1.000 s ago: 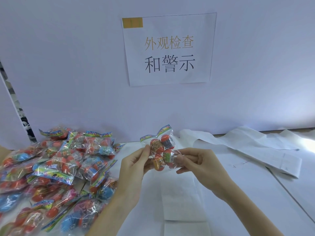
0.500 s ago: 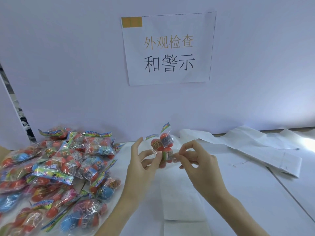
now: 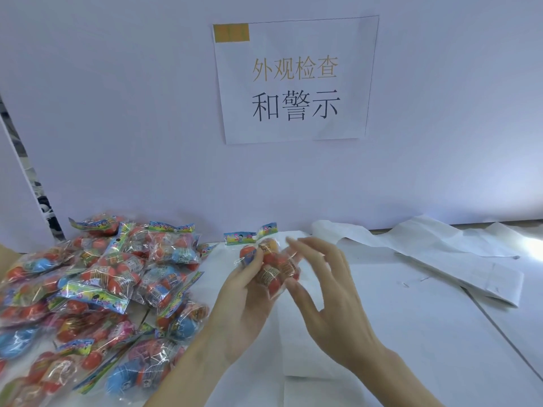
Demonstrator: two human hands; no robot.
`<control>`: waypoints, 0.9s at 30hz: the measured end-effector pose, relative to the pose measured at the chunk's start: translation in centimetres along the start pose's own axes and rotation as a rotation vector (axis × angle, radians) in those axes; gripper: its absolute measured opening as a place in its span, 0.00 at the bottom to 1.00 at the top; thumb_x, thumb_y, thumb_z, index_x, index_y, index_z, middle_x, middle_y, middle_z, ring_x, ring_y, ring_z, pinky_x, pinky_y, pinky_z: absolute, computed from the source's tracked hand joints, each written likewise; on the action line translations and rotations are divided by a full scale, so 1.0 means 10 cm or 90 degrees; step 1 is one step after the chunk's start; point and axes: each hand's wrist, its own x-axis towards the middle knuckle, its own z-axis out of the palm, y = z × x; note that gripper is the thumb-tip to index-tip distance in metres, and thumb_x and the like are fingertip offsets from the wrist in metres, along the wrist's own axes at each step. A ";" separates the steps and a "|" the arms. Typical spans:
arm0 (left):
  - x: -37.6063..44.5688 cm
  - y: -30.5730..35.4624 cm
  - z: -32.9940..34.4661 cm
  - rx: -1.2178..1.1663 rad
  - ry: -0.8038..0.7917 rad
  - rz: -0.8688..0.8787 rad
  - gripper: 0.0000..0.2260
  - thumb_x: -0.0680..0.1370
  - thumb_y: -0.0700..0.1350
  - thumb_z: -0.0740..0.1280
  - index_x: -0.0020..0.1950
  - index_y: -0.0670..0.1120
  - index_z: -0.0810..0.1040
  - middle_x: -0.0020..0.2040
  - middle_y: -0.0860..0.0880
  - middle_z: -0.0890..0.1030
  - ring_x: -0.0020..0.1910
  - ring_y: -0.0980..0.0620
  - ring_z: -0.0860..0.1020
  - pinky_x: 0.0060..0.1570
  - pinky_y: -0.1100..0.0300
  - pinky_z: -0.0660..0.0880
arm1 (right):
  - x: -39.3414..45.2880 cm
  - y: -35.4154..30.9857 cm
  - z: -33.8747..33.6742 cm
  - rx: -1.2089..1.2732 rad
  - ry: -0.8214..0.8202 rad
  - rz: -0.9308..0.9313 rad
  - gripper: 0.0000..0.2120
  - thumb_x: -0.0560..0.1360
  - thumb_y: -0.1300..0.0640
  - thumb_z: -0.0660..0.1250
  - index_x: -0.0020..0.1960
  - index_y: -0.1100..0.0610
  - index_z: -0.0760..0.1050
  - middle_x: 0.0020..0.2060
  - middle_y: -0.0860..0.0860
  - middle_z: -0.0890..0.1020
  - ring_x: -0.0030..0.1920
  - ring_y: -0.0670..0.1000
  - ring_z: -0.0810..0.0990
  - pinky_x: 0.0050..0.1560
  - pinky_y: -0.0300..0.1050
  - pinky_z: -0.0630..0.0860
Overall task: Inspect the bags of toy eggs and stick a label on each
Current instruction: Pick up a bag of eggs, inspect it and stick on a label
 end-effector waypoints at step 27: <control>0.11 -0.07 -0.22 0.572 0.226 0.309 0.17 0.83 0.32 0.63 0.44 0.47 0.86 0.56 0.42 0.80 0.46 0.51 0.83 0.47 0.65 0.78 | 0.11 0.35 -0.42 0.008 -0.622 0.312 0.40 0.59 0.29 0.79 0.65 0.26 0.62 0.64 0.24 0.64 0.64 0.25 0.63 0.56 0.30 0.68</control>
